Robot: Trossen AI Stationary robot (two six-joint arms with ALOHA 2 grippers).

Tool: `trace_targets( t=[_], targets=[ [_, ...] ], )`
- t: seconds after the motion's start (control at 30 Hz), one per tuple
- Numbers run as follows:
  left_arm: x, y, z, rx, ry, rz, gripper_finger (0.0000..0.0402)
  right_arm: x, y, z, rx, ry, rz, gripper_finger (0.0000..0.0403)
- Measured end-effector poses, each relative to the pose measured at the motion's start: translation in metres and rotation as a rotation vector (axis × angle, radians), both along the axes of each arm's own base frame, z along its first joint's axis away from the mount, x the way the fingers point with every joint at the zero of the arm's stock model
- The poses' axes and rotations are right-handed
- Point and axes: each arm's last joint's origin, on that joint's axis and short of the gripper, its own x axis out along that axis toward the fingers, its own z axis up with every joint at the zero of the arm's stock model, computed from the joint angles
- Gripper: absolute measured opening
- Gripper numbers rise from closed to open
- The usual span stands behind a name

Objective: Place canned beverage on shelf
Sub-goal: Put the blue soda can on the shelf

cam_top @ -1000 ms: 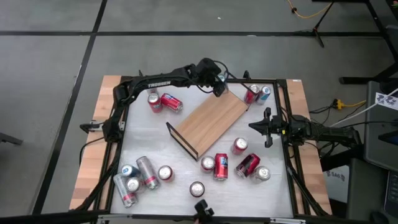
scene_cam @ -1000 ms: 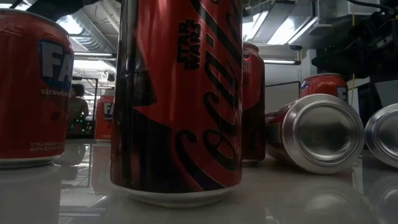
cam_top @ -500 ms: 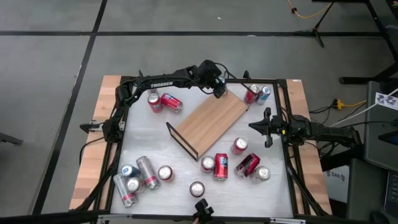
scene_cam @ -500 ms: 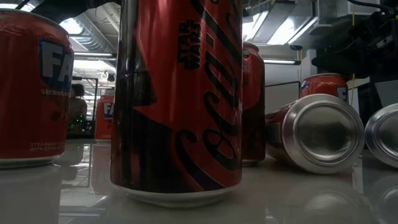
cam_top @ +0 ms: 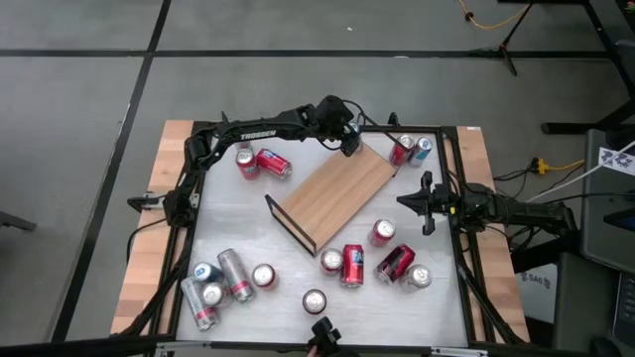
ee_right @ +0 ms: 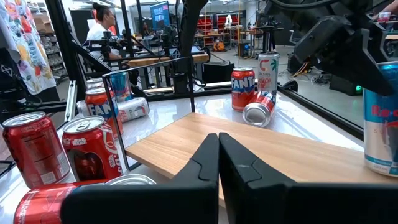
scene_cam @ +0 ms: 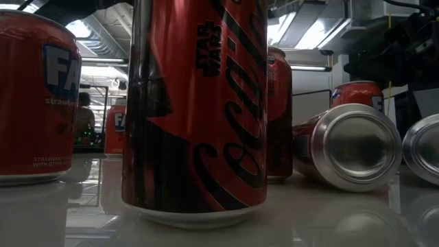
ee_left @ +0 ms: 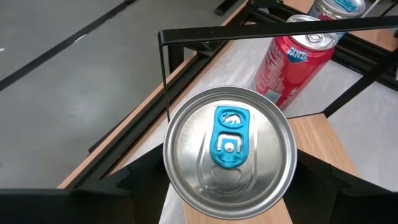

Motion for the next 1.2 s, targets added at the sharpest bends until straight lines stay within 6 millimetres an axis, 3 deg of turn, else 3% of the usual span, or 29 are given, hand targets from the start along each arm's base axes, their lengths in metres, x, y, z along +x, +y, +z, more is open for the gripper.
trace_targets(
  t=[0.53, 0.93, 1.2],
  targets=[
    [0.003, 0.0, 0.004, 0.029, -0.044, -0.006, 0.0253, 0.0, 0.0, 0.0, 0.0, 0.0, 0.0, 0.0],
    [0.007, -0.008, 0.004, 0.216, 0.071, -0.131, 0.0253, 0.0, 0.0, 0.0, 0.0, 0.0, 0.0, 0.0],
    [0.007, -0.009, 0.003, 0.19, 0.056, -0.212, 0.0253, 0.0, 0.0, 0.0, 0.0, 0.0, 0.0, 0.0]
  ],
)
